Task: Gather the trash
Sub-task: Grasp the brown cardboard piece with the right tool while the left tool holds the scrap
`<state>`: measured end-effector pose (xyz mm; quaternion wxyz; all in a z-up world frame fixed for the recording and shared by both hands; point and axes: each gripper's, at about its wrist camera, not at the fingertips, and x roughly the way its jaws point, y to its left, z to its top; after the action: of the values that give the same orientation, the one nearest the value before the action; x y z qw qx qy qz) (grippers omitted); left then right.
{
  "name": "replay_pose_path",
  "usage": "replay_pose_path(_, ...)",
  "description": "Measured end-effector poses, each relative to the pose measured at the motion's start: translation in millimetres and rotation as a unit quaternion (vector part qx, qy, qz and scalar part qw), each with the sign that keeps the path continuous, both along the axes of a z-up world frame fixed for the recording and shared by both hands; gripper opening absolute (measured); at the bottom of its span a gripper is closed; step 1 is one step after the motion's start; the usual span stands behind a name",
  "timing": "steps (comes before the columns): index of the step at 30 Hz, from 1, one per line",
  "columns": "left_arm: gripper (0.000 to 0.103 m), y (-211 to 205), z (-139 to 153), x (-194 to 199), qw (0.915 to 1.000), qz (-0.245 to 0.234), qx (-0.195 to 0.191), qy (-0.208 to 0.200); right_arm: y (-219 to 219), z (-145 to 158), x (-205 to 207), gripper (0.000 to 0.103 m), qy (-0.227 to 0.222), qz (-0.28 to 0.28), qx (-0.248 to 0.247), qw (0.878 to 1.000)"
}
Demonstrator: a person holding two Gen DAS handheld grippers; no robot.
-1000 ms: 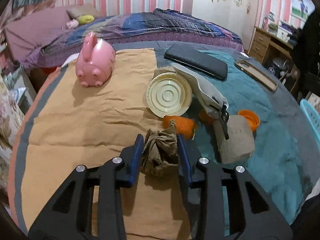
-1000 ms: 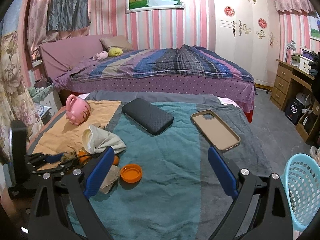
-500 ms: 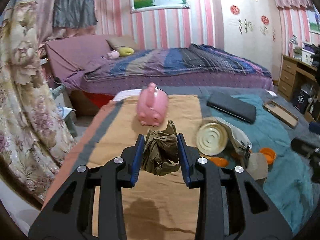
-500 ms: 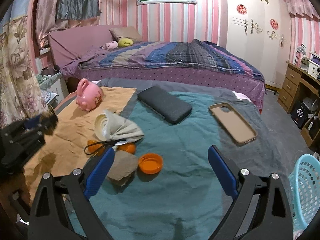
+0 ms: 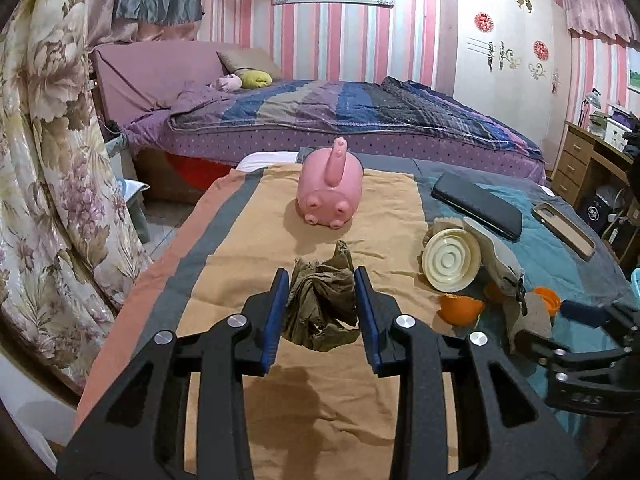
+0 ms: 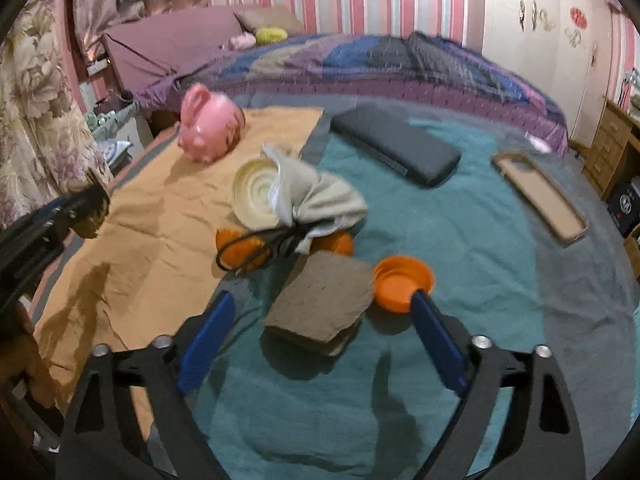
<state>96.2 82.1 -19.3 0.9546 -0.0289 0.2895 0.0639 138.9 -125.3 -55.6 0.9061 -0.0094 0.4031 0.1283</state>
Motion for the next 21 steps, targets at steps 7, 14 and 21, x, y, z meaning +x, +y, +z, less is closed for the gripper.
replay_pose_path(7,0.032,4,0,-1,1.0,0.003,-0.009,0.0,14,-13,5,0.055,0.016,0.004,-0.014,1.0)
replay_pose_path(14,0.032,3,0,-1,1.0,-0.001,-0.009,-0.001,6,-3,0,0.047,0.005,0.016,0.002,1.0)
replay_pose_path(21,0.032,-8,5,-1,0.9999,-0.013,-0.008,-0.007,-14,17,-10,0.047,-0.026,0.009,0.008,1.0)
